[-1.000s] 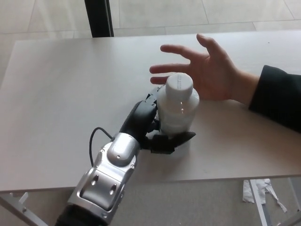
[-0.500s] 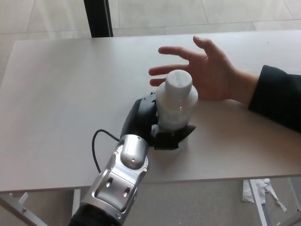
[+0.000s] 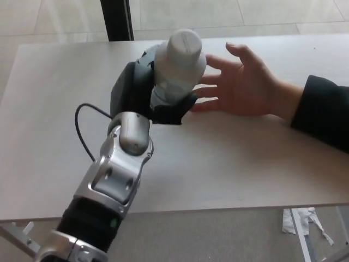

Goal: Pick up a bottle and hand it

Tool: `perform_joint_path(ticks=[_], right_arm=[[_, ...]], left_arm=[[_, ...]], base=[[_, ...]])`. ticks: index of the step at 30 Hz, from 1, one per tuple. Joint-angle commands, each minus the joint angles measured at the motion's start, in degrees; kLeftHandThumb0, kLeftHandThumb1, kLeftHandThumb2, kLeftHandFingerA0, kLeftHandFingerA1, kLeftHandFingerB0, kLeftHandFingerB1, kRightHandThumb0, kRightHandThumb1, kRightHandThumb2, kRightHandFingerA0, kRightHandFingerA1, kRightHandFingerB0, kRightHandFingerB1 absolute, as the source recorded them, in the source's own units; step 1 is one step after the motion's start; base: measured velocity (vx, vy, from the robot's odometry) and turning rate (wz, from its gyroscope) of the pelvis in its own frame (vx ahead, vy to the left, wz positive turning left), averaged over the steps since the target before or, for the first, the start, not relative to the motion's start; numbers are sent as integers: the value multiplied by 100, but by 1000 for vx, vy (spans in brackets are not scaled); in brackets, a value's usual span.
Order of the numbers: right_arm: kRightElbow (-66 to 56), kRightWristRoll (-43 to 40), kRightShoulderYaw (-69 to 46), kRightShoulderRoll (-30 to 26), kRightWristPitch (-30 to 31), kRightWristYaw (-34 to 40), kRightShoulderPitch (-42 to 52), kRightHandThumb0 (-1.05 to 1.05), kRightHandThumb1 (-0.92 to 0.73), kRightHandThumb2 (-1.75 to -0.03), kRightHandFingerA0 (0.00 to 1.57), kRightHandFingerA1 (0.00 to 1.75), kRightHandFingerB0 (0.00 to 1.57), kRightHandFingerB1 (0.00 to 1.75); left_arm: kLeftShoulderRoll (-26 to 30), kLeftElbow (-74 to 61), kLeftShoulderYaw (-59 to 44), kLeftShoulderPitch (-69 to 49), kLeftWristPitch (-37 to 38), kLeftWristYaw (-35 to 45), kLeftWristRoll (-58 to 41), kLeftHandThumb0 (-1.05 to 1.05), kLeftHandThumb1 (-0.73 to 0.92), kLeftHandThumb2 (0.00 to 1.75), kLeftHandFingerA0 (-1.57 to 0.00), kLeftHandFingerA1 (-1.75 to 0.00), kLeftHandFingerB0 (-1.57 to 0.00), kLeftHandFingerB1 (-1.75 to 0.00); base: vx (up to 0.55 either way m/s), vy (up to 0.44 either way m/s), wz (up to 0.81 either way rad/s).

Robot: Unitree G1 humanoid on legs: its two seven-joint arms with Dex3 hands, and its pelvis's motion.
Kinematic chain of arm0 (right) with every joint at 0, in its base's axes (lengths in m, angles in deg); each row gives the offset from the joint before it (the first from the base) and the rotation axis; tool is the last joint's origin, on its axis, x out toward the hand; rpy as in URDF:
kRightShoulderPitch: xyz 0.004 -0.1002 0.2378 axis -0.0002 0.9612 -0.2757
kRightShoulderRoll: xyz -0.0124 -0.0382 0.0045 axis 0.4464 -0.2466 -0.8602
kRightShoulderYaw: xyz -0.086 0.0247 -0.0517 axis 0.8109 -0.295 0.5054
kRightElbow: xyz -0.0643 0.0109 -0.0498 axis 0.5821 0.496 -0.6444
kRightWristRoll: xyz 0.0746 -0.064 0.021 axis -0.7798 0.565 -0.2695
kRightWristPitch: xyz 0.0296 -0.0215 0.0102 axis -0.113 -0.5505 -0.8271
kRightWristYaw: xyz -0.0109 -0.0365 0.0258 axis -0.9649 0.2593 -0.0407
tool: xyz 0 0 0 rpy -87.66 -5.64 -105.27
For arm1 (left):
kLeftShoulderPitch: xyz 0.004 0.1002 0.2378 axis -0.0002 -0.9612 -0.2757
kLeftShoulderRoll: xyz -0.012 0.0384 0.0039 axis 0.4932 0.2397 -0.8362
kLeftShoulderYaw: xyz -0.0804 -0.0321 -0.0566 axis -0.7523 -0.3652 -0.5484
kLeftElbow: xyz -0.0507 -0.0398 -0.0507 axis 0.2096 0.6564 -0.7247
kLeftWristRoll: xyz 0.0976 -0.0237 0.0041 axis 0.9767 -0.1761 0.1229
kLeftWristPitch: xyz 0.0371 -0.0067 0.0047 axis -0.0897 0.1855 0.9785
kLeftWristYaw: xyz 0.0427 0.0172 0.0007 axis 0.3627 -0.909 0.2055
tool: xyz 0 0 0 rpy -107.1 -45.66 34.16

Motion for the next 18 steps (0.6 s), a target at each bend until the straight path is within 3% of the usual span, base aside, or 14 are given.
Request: perform_joint_path(ticks=[1,2,3,6,7,8,9,10,12,13,15,16,17,18], right_arm=[[28,66,35,-110,-100,28,-3,-68,-48,-93,88,78,24,60],[23,78,45,-118,-101,33,5,-68,-48,-93,88,78,24,60],[30,72,50,-121,-125,14,2,-64,-65,-59,82,61,28,53],[49,-18,20,-114,-105,-60,-50,-64,-63,-59,86,66,28,54],[46,31,48,-122,-159,-42,-42,-63,-65,-60,98,92,29,54],[27,-3,29,-107,-130,-43,-50,-65,-49,-90,96,91,28,60],[12,-10,35,-98,-104,-36,-84,-65,-49,-90,96,91,28,60],[-1,-9,44,-90,-110,-39,-93,-62,-49,-90,108,106,28,59],[-35,7,79,-65,-112,-41,-112,-62,-49,-90,108,106,28,59],[-51,58,133,-69,-145,-47,-102,-61,-65,-60,96,83,28,53],[-22,-38,140,1,-76,-93,-186,-66,-62,-59,99,76,31,56],[-29,-48,154,28,-115,-112,-196,-71,-49,-90,102,101,28,60],[-20,-29,175,32,-168,-119,-198,-71,-49,-90,102,101,28,60],[-18,-49,177,89,-202,-94,-215,-67,-62,-59,108,114,31,55]], left_arm=[[-173,246,-118,628,-211,27,55,-12,52,113,-84,-173,-77,-151],[-221,317,-138,697,-221,-5,49,-12,52,113,-84,-173,-77,-151],[-244,352,-163,735,-244,-19,48,-13,54,110,-86,-171,-78,-149],[-378,639,-279,1013,-318,-97,14,-12,58,100,-84,-173,-76,-149],[-488,848,-324,1210,-386,-151,-2,-15,63,90,-81,-171,-73,-140],[-588,983,-413,1318,-389,-217,-61,-16,63,87,-81,-170,-73,-137],[-614,1049,-483,1377,-378,-241,-79,-16,63,87,-81,-170,-73,-137],[-749,1181,-571,1481,-391,-332,-138,-17,66,83,-86,-158,-78,-112],[-947,1370,-744,1622,-412,-469,-198,-17,66,83,-86,-158,-78,-112],[-1050,1413,-772,1618,-451,-552,-172,-19,71,74,-82,-153,-75,-88],[-1223,1538,-800,1571,-388,-535,-244,-18,64,89,-81,-170,-70,-133],[-1272,1625,-832,1585,-368,-514,-304,-18,64,88,-80,-173,-69,-131],[-1316,1683,-866,1615,-394,-533,-347,-18,64,88,-80,-173,-69,-131],[-1391,1806,-922,1628,-283,-669,-386,-18,60,93,-82,-175,-69,-144]], base=[[0,0,0],[0,0,0],[0,0,0],[0,0,0],[0,0,0],[0,0,0],[0,0,0],[0,0,0],[0,0,0],[0,0,0],[0,0,0],[0,0,0],[0,0,0],[0,0,0]])
